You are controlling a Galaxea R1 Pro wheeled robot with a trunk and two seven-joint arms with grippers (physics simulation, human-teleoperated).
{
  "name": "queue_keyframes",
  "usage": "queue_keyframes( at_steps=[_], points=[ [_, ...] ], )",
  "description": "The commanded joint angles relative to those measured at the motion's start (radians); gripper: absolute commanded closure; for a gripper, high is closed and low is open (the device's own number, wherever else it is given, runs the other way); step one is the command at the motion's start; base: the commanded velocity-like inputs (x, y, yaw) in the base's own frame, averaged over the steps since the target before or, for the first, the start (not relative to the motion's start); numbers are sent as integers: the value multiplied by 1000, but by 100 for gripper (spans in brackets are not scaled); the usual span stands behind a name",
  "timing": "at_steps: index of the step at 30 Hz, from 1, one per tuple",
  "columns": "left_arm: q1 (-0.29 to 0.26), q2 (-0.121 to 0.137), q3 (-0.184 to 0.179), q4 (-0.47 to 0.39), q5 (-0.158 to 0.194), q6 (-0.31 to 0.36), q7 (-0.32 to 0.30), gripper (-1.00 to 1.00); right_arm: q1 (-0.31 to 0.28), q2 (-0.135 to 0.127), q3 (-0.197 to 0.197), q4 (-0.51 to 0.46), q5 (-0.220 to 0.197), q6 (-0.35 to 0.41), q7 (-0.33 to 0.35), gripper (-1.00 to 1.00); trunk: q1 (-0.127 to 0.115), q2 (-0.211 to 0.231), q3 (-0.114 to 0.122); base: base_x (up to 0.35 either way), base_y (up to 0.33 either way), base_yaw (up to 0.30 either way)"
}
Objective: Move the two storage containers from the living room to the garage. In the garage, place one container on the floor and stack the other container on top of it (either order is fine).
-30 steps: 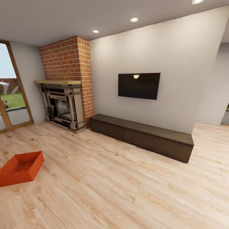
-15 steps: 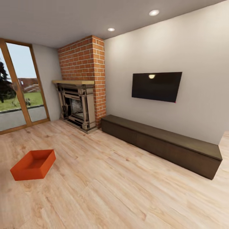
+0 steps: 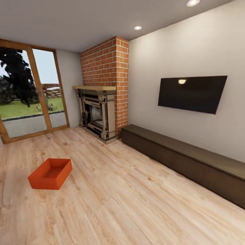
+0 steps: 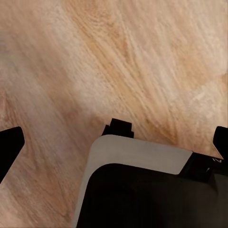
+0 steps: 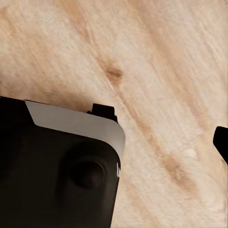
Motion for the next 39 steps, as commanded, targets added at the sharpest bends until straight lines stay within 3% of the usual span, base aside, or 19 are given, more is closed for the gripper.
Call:
queue_keyframes(
  at_steps=[1,29,39],
  points=[
    [-1,0,-2,1,7,-3,1,-100,-1,0,8,3,-10,-6,-1,-100,1,-1,-1,319,0,274],
    [-1,-1,-3,1,5,3,1,-100,-1,1,7,3,-13,-6,-2,-100,1,-1,-1,319,0,272],
    [-1,-1,-3,1,5,5,1,-100,-1,-6,14,3,-3,0,-4,-100,1,-1,-1,319,0,38]
  ],
)
